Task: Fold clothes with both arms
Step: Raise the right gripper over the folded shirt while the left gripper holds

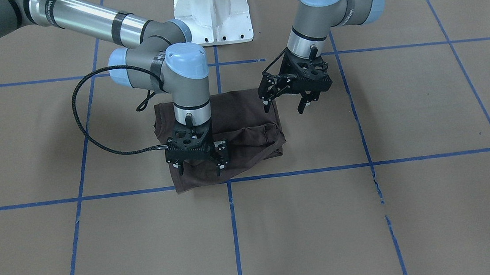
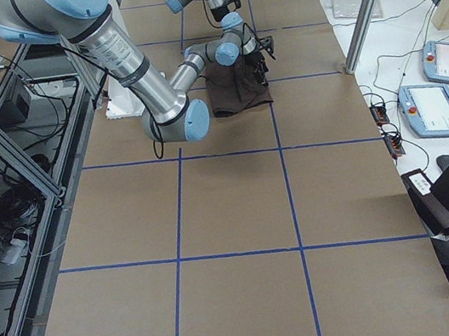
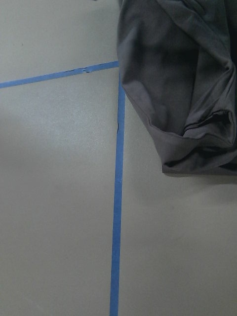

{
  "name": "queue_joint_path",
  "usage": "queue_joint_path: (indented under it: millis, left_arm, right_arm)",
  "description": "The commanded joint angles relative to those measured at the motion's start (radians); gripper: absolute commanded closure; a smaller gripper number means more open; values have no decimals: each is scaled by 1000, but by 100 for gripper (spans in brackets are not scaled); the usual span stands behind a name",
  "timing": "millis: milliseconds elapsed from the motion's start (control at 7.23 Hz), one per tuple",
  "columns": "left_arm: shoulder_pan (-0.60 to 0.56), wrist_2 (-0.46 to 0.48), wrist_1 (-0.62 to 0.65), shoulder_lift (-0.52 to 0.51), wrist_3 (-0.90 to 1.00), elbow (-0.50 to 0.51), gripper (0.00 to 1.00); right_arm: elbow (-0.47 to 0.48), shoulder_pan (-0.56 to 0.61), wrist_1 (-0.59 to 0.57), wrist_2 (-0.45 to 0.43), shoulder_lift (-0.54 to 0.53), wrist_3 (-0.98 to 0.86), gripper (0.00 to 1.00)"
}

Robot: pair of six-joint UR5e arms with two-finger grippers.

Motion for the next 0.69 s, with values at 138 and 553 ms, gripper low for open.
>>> queue_joint_path:
  millis: [138,553]
  left_arm:
    - [-57,-120,-41,42,104,-9,0]
    - [-66,-119,-56,59,104,-6,0]
  right_arm:
    - [5,-36,-7,-30,-28,16,34]
    - [12,-49,-30,-52,-45,15,37]
